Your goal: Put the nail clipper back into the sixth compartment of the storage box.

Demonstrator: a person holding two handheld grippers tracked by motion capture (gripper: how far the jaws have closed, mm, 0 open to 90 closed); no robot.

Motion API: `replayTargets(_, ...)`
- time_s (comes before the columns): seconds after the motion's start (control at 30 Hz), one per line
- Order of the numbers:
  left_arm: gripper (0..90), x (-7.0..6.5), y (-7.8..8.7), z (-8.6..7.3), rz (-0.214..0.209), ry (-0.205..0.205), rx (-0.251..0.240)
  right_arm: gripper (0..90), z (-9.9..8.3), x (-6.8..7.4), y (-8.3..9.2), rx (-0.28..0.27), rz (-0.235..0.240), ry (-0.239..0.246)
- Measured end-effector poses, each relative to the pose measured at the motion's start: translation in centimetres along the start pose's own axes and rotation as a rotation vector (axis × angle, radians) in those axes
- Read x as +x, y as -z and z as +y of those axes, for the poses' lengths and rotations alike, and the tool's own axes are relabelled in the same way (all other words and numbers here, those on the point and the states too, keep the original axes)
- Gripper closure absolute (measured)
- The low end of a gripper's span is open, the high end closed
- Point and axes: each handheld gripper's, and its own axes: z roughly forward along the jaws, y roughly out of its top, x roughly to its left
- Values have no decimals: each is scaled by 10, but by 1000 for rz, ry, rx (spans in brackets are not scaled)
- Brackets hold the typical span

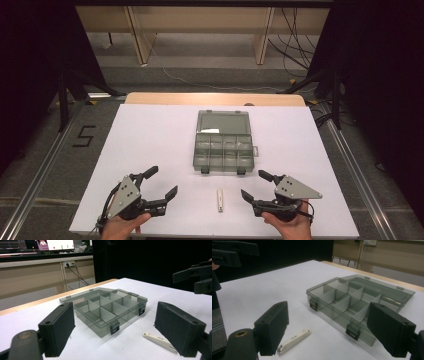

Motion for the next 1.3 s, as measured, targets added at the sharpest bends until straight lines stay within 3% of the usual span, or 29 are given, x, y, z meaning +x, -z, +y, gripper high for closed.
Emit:
replayTargets(0.3,158,0,0,0,-1,-1,0,188,-1,2,-3,9,30,-7)
replayTargets(0.33,158,0,0,0,0,-3,-1,187,0,1,-2,18,12,20)
replayTargets(0.4,158,0,0,0,0,-3,-1,186,1,3,-5,17,27,3)
replayTargets(0.43,158,0,0,0,1,-2,-1,187,1,3,-4,41,28,8)
replayTargets(0.5,158,0,0,0,0,-2,0,187,2,4,-7,15,26,32)
replayTargets(0.57,158,0,0,0,0,-1,0,189,4,6,-8,46,30,39)
replayTargets(0.63,158,0,0,0,0,-1,1,196,5,5,-9,40,31,50)
replayTargets(0.67,158,0,0,0,0,1,0,200,6,8,-13,40,47,36)
replayTargets(1.07,159,0,-1,0,0,-7,2,245,11,20,-32,79,102,77)
replayTargets(1.3,158,0,-1,-1,1,-8,3,291,12,29,-49,161,168,119)
